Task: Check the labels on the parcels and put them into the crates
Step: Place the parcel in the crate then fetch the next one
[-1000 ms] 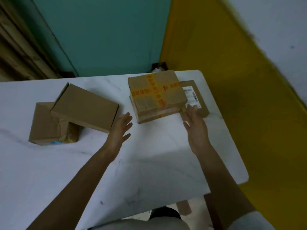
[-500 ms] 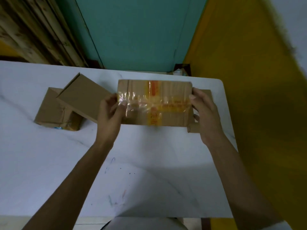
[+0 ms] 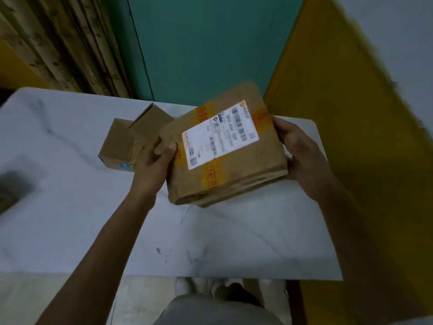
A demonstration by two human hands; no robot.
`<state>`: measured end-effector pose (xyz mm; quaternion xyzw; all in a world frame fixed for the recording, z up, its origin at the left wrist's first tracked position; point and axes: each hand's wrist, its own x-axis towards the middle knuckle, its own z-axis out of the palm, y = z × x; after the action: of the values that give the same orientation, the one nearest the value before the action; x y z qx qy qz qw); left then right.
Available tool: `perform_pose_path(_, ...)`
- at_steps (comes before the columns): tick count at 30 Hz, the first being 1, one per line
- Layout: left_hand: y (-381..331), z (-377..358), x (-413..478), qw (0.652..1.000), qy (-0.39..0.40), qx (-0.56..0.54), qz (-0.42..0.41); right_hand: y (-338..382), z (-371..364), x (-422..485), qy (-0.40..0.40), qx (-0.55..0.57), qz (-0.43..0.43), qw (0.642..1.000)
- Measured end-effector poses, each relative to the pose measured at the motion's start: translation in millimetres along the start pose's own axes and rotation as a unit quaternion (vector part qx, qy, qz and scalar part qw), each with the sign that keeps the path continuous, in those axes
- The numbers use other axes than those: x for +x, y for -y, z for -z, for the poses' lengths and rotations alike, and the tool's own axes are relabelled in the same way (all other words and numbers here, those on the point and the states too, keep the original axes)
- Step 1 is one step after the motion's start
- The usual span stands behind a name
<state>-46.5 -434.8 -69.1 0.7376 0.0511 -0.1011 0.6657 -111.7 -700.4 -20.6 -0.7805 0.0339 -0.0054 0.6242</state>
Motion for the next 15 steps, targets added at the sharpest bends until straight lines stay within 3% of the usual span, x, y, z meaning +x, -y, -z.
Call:
perform_pose_path(3, 5.4, 19.2, -12.1, 0.996, -0.014, -0.040, 0.079, 11.0, -7.4, -11.9, 0.105, -0.019, -0.010, 0.994)
perform_pose_path(5, 5.6, 29.9, -25.7, 0.992, 0.009, -0.089, 0.091, 13.3, -12.8, -21.5, 0.087, -0.003, -0.037, 0.996)
perform_pose_path(7, 4.9, 34.5, -41.1, 0.992, 0.047, -0.096, 0.060, 15.6, -19.7, -25.1, -0.016, 0.028, -0.119, 0.992)
perform_pose_path(9, 6.2, 31.7, -53.2, 0.994, 0.081, -0.080, 0.005, 16.1, -22.7, -23.5, -0.090, -0.011, -0.200, 0.976)
perform_pose_path(12, 7.0, 27.0, -62.7, 0.991, 0.109, -0.022, -0.073, 18.4, -26.9, -25.5, -0.058, -0.065, -0.269, 0.959)
perform_pose_path(15, 4.5, 33.0, -66.2, 0.981, 0.148, 0.071, -0.105, 18.7, -22.7, -34.3, -0.027, -0.041, -0.266, 0.963)
